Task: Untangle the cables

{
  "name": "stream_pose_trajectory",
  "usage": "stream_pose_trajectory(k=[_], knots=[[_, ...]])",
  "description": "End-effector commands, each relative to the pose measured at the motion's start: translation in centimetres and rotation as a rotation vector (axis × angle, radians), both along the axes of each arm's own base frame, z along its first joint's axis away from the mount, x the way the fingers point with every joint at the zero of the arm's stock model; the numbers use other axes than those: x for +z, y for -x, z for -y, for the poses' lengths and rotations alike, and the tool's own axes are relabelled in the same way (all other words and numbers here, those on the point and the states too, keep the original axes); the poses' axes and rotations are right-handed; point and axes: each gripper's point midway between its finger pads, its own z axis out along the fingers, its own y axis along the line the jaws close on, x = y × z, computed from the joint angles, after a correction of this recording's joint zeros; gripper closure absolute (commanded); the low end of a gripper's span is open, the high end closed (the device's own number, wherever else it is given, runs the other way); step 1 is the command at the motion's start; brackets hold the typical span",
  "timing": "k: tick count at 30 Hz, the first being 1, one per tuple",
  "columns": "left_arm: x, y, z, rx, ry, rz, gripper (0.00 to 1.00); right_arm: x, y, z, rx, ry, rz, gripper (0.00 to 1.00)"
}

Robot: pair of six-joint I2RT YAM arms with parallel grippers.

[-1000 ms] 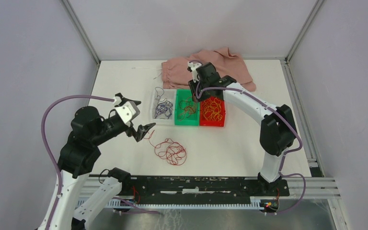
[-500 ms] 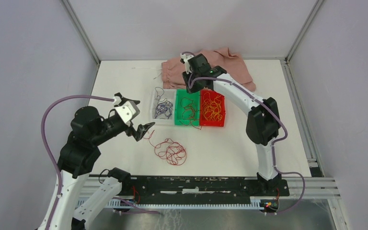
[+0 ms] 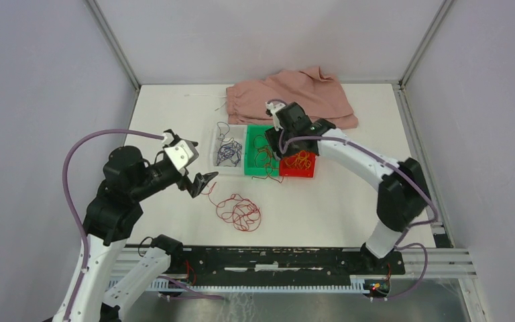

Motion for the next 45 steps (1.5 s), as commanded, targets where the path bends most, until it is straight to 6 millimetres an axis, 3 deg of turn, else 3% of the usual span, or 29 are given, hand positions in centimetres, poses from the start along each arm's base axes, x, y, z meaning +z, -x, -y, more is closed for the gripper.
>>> stream_pose_trajectory(k=[1,4,7,17,23,30,36,39,45], knots=[[0.5,-0.1,0.6,-0.036,0.007,0.01,0.01,3.5,3.0,-0.2,-0.04,-0.119,0.116,0.35],[0.4,-0.1,0.6,-0.036,0.006,0.01,0.01,1.4,5.6,-0.1,-0.057,-0.116,0.095,0.35],[0.3,0.1,0.5,-0.039,0.004,0.008,0.01,-0.5,6.5,-0.7,-0.077,-0.123,0.063,0.36],[0.1,1.1,0.5,-0.065,-0.004,-0.01,0.01,-4.9,4.5,-1.9,-0.134,-0.114,0.059,0.46],[0.9,1.2,0.6,-0.067,0.003,0.006,0.0,-7.2,4.0,-2.6,-0.16,-0.117,0.035,0.6],[0.9,1.1,0.6,-0.066,0.006,0.003,0.0,-6.1,3.6,-2.3,-0.189,-0.155,0.086,0.81],[1.1,1.2,0.8,-0.07,0.019,-0.002,0.01,-2.1,3.1,-2.9,-0.175,-0.23,0.147,0.98],[1.1,1.3,0.8,-0.07,0.022,-0.004,0.0,-0.2,2.1,-3.3,-0.159,-0.221,0.188,0.99],[1.3,1.3,0.6,-0.061,0.022,0.005,0.01,0.3,-1.0,-4.4,-0.128,-0.124,0.224,0.99]])
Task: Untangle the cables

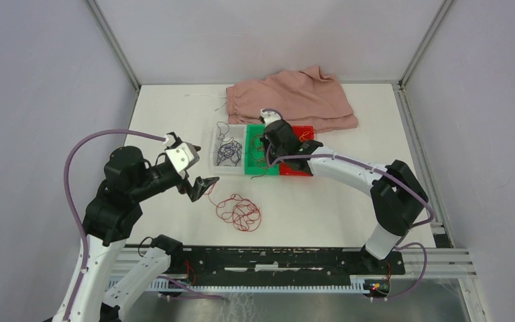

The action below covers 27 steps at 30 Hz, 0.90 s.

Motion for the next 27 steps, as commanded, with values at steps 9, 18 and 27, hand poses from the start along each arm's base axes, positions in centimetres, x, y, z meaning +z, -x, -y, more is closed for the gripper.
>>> stream_pose_trajectory(k=[9,18,27], knots=[[2.1,0.4,-0.1,-0.007,0.015,0.057,0.0,0.0,-8.6,-1.6,-0.005,0.195,0.092,0.99],[2.0,0.2,-0.1,-0.006,0.005,0.054,0.01,-3.4,-8.8,-2.4,0.041,0.218,0.025,0.99],[0.3,0.5,0.4,-0.05,-0.012,-0.001,0.01,2.5,-7.5,-2.3,0.016,0.05,0.129,0.42]])
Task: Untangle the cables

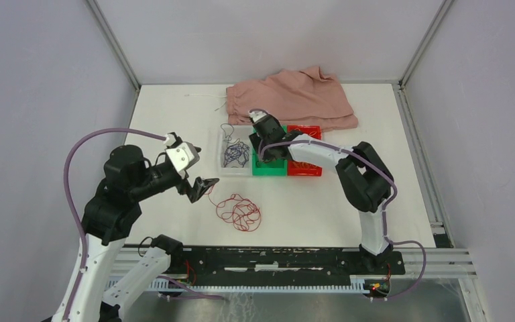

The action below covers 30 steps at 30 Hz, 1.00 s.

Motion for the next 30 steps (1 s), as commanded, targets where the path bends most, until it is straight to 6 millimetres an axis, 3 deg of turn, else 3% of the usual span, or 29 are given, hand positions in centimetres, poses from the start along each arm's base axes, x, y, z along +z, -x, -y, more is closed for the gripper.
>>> stream_pose_trajectory(k=[1,6,11,13,15,16,19,24,30], knots=[[-0.1,0.2,0.5,-0.049,-0.01,0.006,0.01,9.9,-1.1,-1.3,-0.002,-0.179,0.172,0.42],[-1.7,0.3,0.9,-0.075,-0.017,-0.029,0.01,14.9,0.4,-1.8,0.042,-0.264,0.223,0.37],[-5.8,0.5,1.7,-0.171,-0.079,-0.083,0.01,17.4,2.6,-0.7,0.034,-0.267,0.246,0.3],[-8.2,0.3,2.0,-0.202,-0.103,-0.142,0.0,18.0,3.6,0.3,0.022,-0.278,0.264,0.26],[-10.9,0.4,2.5,-0.255,-0.136,-0.214,0.0,18.6,4.5,1.4,0.011,-0.311,0.295,0.02],[-12.3,0.3,2.6,-0.281,-0.159,-0.245,0.01,19.0,5.0,1.9,-0.004,-0.34,0.308,0.01],[-15.8,-0.6,2.7,-0.329,-0.231,-0.31,0.02,19.7,6.3,3.9,-0.079,-0.435,0.294,0.01],[-19.5,-1.9,2.9,-0.404,-0.329,-0.388,0.07,20.7,8.2,6.8,-0.147,-0.571,0.343,0.01],[-22.5,-1.3,4.2,-0.515,-0.405,-0.455,0.11,19.7,10.3,7.9,-0.06,-0.542,0.336,0.03]])
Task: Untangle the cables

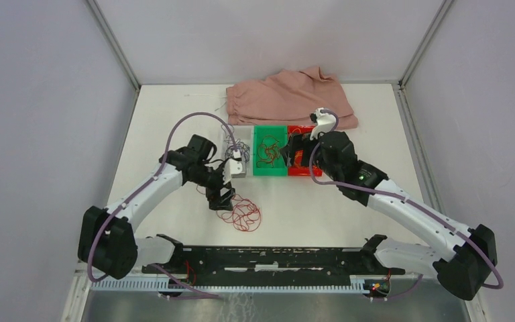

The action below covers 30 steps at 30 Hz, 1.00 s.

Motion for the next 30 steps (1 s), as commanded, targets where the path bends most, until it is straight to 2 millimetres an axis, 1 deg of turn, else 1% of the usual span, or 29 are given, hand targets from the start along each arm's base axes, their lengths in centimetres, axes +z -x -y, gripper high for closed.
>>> stream_pose_trajectory(k=[1,4,9,12,14,16,17,19,20,21,22,23,26,28,30], knots=[[-0.5,0.2,1.6,-0.157,-0.004,0.041,0.12,1.2,0.5,-0.2,0.04,-0.036,0.034,0.05],[-1.8,0.6,2.0,-0.191,-0.036,0.033,0.14,0.1,1.0,-0.3,0.06,-0.024,0.0,0.11],[-2.6,0.8,3.0,-0.23,-0.069,0.021,0.17,-0.9,1.4,-0.4,0.077,-0.027,-0.012,0.23],[-3.0,0.5,3.7,-0.231,-0.087,0.018,0.24,-1.3,1.5,-0.6,0.086,-0.037,-0.019,0.3],[-3.2,0.4,4.2,-0.231,-0.09,0.014,0.31,-1.4,1.7,-0.7,0.092,-0.049,-0.021,0.3],[-3.3,0.4,4.7,-0.224,-0.087,0.014,0.44,-1.4,1.9,-0.6,0.089,-0.063,-0.016,0.3],[-3.3,0.3,4.8,-0.222,-0.087,0.02,0.53,-1.5,2.0,-0.4,0.086,-0.066,-0.016,0.31],[-2.9,-0.3,4.9,-0.195,-0.094,0.046,0.77,-1.4,2.2,-0.4,0.092,-0.071,-0.015,0.3],[-2.3,-0.8,4.9,-0.164,-0.102,0.06,0.86,-1.4,2.4,-0.5,0.102,-0.075,-0.015,0.3],[-1.5,-1.3,4.8,-0.14,-0.109,0.082,0.91,-1.2,2.6,-0.6,0.12,-0.08,-0.013,0.29],[-0.3,-1.5,4.7,-0.122,-0.108,0.092,0.94,-1.1,3.0,-1.0,0.147,-0.087,-0.012,0.29],[1.0,-1.3,4.6,-0.122,-0.099,0.101,0.96,-0.9,3.3,-1.5,0.182,-0.097,-0.01,0.28],[7.3,-1.1,5.2,-0.089,-0.01,0.157,0.97,-0.1,4.6,-3.3,0.321,-0.137,0.015,0.25],[11.0,-0.8,5.2,-0.038,0.043,0.179,0.97,0.5,5.5,-4.6,0.405,-0.181,0.031,0.23],[13.8,-0.4,5.2,-0.008,0.08,0.191,0.97,1.7,6.4,-5.9,0.493,-0.243,0.057,0.22]])
